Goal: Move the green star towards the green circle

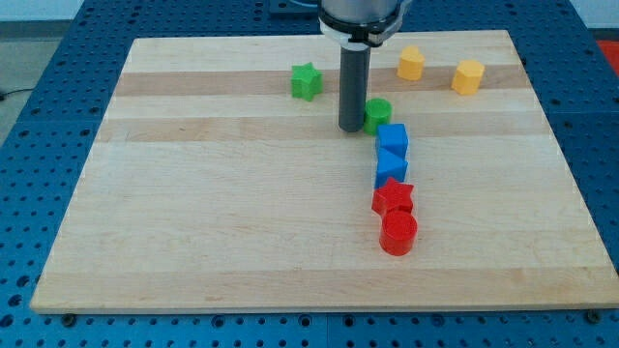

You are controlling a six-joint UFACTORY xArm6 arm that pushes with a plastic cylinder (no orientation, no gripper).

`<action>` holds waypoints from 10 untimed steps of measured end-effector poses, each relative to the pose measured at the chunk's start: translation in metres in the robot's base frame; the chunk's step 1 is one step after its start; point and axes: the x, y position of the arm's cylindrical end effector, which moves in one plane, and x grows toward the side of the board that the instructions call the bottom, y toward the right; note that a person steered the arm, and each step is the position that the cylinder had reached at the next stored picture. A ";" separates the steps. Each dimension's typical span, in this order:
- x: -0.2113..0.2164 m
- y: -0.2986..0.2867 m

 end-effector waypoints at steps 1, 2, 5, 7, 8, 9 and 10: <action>0.000 0.010; 0.000 -0.009; -0.067 -0.128; -0.097 -0.063; -0.085 -0.045; -0.081 -0.056; -0.079 -0.045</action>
